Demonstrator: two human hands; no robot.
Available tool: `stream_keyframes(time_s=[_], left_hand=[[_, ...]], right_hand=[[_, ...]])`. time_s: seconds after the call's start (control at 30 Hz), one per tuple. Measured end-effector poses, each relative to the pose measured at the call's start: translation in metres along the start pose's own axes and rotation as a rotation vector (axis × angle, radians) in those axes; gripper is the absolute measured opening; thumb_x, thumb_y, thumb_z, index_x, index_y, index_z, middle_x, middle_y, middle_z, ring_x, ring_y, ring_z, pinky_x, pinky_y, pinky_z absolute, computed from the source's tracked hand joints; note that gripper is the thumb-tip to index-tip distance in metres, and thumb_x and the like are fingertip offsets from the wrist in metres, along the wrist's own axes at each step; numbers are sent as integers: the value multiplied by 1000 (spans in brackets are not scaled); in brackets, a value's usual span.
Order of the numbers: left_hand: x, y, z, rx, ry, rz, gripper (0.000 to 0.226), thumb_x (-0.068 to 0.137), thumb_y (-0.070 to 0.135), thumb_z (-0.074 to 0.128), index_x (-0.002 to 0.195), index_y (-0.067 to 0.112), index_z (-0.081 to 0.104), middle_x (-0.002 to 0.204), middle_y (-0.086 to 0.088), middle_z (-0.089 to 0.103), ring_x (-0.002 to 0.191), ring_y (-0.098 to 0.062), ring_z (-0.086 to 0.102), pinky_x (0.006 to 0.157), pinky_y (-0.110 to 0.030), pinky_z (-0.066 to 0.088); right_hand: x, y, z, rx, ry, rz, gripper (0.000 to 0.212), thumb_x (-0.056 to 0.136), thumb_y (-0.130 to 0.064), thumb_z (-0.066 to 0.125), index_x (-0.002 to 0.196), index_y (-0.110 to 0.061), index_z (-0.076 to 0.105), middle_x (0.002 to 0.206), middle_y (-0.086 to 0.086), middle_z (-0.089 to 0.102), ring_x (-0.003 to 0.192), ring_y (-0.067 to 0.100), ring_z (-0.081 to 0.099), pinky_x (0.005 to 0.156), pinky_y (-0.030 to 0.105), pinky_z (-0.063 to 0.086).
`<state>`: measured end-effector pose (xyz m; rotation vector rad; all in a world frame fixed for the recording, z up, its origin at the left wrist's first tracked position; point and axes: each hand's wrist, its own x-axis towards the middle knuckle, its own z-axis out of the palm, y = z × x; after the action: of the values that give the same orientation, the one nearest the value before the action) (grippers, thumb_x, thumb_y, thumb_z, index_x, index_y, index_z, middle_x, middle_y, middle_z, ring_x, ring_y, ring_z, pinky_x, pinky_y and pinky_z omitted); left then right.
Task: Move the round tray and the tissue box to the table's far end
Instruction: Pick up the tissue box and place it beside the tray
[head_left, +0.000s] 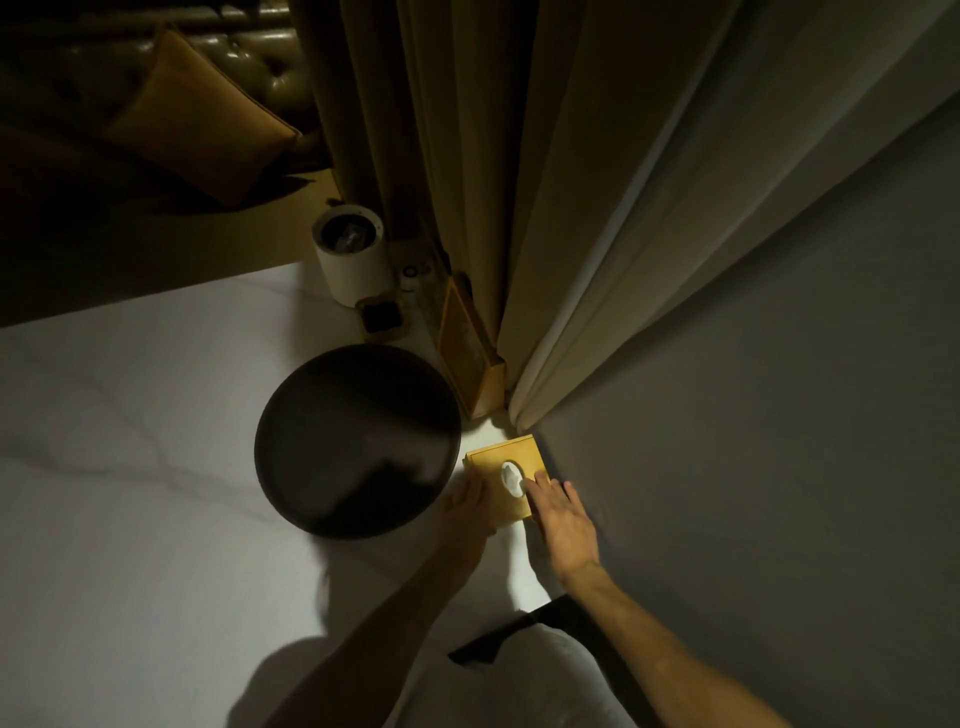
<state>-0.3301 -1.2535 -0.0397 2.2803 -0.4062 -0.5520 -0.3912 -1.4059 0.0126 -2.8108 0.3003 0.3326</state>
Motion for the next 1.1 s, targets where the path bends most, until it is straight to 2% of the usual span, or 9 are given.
stream_keyframes(time_s=[0.07,0.2,0.5,0.67,0.77,0.87,0.93,1.0,1.1], left_hand=[[-9,-2,1,-49,-38,-33,77,72,27,81,136,34,39,137,8,52,125,-12,52,92,-17,50],[9,-13,17,208,-67,-28,108,24,45,96,117,8,57,106,-11,72,90,-26,72,68,-33,61],[8,-17,20,429,-111,75,102,36,41,95,120,5,50,110,-15,72,95,-29,72,73,-37,61],[11,-26,12,482,-84,70,72,57,41,89,116,6,68,113,-15,72,97,-29,71,75,-37,60],[7,-24,3,494,-80,134,69,63,39,84,120,9,58,110,-13,73,92,-29,72,69,-38,59],[11,-34,5,528,-95,141,74,63,46,81,122,14,49,110,-6,74,93,-24,73,83,-50,51],[11,-32,2,468,-189,109,62,73,46,71,121,15,48,107,-3,75,89,-22,74,87,-54,49],[10,-33,-14,401,-230,123,30,95,42,41,115,23,53,97,7,75,83,-13,73,78,-44,57],[22,-29,-23,590,-192,176,51,99,48,8,110,41,57,124,20,64,88,9,62,86,-21,48]], right_hand=[[-1,0,-1,-22,-1,-8,80,85,15,50,151,-24,27,163,4,19,150,26,19,121,31,4],[1,0,0,-22,-13,-21,83,82,18,51,150,-23,28,162,7,21,149,25,22,121,30,0],[2,-1,0,-42,-21,-2,81,83,19,51,149,-24,31,162,5,21,148,25,24,119,29,-1],[2,-8,-8,-21,-36,23,59,91,9,46,140,-23,40,159,6,29,144,28,31,123,35,15],[6,-15,-12,4,-68,90,50,92,4,48,135,-23,42,155,9,34,139,30,35,120,40,22],[6,-27,-15,34,-166,174,60,90,-1,56,142,-16,31,155,14,31,141,36,29,118,48,25],[3,-36,-18,62,-216,246,72,88,-2,58,148,-13,20,159,16,22,145,41,20,118,52,22],[0,-45,-22,95,-240,311,80,87,3,58,150,-15,13,162,17,13,147,44,9,120,53,17],[0,-54,-23,122,-262,366,79,87,12,52,150,-15,13,162,20,7,147,49,5,120,53,15]])
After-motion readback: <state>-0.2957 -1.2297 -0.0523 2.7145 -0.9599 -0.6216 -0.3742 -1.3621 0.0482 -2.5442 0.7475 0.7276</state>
